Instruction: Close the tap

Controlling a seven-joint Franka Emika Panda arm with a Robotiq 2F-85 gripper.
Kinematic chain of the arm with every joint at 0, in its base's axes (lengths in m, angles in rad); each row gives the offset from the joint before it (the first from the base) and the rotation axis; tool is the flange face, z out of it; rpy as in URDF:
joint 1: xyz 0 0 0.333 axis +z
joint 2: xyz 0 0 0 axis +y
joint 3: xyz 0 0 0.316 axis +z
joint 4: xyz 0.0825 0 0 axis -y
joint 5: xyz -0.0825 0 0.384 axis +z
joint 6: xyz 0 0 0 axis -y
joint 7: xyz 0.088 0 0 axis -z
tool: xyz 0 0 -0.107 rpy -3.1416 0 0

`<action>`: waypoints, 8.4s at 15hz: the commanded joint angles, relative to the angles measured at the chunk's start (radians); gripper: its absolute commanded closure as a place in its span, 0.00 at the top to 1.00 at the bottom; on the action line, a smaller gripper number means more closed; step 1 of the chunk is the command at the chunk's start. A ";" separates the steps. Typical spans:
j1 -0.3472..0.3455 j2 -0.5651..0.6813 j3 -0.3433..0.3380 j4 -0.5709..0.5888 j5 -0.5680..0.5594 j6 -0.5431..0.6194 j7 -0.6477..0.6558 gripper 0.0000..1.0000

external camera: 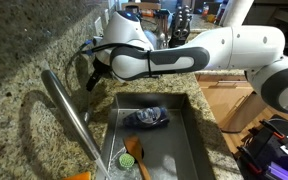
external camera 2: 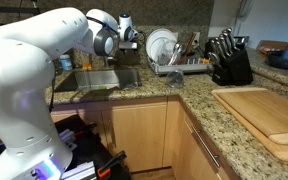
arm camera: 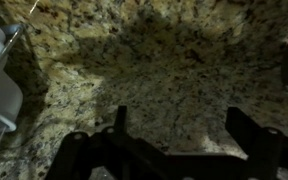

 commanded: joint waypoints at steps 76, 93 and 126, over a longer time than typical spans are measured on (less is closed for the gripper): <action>0.009 0.021 -0.007 0.155 0.260 -0.291 0.173 1.00; -0.025 0.022 0.015 0.147 0.266 -0.496 -0.054 1.00; 0.004 0.087 0.228 0.172 0.414 0.044 -0.305 1.00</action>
